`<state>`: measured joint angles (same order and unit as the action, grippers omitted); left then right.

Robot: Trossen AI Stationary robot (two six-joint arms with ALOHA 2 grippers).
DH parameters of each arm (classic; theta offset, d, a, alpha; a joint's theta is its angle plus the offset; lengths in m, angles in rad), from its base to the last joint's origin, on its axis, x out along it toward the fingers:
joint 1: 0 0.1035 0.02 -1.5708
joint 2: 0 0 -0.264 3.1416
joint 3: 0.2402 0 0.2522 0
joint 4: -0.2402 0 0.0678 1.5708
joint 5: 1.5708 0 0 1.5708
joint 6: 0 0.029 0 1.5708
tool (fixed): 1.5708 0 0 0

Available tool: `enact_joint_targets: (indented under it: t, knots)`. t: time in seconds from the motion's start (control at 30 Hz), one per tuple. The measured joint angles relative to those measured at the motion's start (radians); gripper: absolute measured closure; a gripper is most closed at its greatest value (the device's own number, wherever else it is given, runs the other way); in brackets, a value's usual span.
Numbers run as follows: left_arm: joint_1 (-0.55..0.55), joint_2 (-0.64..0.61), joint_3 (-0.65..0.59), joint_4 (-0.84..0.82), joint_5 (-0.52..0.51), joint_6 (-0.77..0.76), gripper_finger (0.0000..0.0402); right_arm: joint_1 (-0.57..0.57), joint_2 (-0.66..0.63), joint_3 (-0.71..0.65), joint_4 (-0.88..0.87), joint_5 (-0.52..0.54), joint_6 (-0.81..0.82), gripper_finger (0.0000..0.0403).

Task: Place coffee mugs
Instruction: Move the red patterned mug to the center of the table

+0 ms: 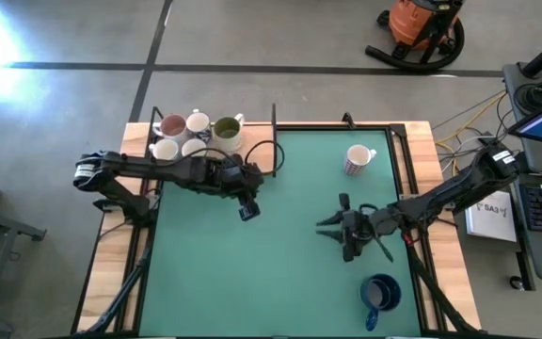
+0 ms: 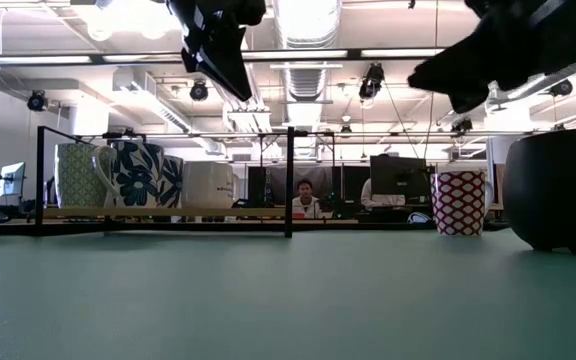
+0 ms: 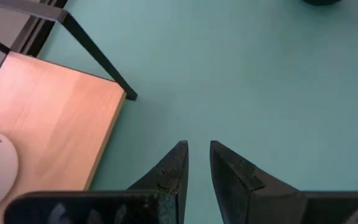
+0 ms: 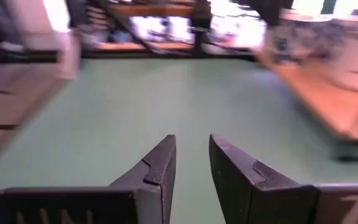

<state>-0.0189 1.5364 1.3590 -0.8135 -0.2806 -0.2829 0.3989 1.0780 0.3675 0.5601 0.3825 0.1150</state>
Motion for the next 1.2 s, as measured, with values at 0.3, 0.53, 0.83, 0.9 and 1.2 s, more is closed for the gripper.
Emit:
enact_joint_targets:
  t: [0.3,0.53,0.83,0.9,1.2]
  knots:
    - [-0.007,0.000,-0.024,-0.006,-0.010,-0.051,0.0352,-0.192,-0.149,0.262,-0.820,0.090,0.126,0.0316]
    - [-0.015,0.000,-0.091,0.012,-0.060,-0.093,0.0352,-0.406,-0.156,0.445,-1.309,0.084,0.273,0.0316]
    - [-0.015,-0.001,-0.111,0.020,-0.062,-0.079,0.0352,-0.734,-0.130,0.510,-1.415,-0.150,0.238,0.0316]
    - [-0.015,-0.001,-0.112,0.020,-0.062,-0.077,0.0352,-0.801,-0.115,0.502,-1.415,-0.172,0.208,0.0316]
    - [-0.015,-0.001,-0.112,0.020,-0.062,-0.048,0.0352,-0.937,-0.026,0.496,-1.384,-0.258,0.079,0.0317]
